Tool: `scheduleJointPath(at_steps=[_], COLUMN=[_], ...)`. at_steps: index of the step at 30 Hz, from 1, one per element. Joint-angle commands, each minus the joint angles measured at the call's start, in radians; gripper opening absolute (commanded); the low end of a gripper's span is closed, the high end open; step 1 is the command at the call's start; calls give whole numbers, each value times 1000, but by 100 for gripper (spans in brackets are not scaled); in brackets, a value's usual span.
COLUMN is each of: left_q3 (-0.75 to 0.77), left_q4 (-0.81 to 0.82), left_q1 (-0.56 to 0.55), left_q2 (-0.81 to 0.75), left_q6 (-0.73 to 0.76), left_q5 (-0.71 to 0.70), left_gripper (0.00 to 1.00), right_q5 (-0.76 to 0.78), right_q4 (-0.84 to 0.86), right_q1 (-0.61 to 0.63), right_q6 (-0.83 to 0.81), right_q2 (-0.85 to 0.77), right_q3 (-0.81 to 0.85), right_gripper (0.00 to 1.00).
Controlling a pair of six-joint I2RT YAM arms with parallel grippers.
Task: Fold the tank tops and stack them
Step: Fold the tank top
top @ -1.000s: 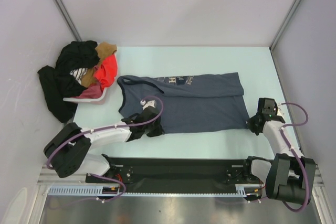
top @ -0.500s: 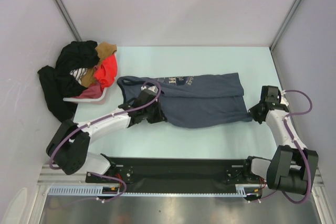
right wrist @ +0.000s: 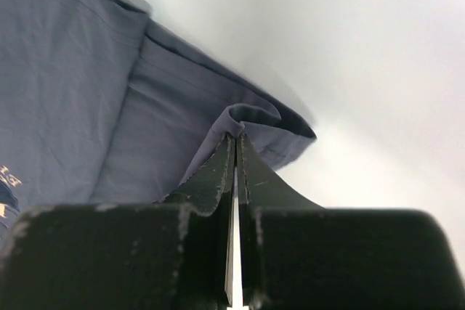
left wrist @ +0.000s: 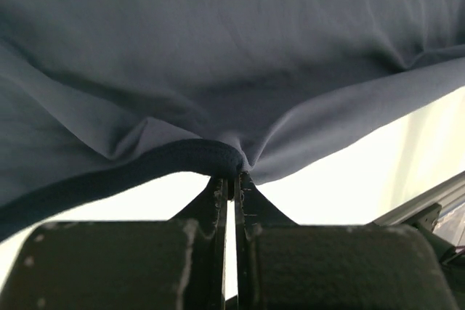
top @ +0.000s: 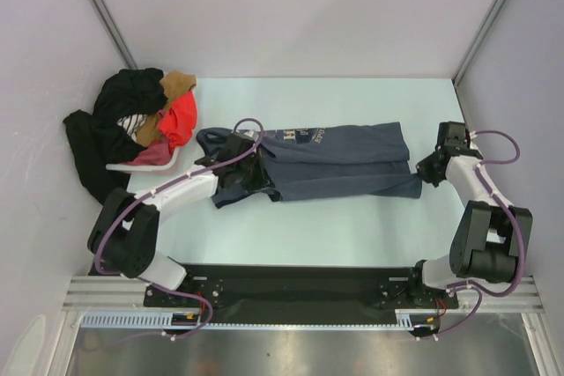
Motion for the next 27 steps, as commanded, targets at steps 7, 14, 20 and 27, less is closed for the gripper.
scheduleJointPath(at_steps=[7,14,20,27], left_q3=[113,173,236,274], left_q4=[-9,-22,-32,-31], left_q1=[82,141,150,167], left_q2=[101,163,247,305], left_q6=[65,91,102,110], left_q5=[56,75,86,74], left_gripper=[0,0,0,0], right_q5=[3,43,108,137], right_q4=[49,35,-6,-12], right_q1=[22,61,94,108], right_q6=[14,34,40,48], right_q2=[145,249,323,383], right_q3=[135,227,312,365], right_gripper=[0,0,0,0])
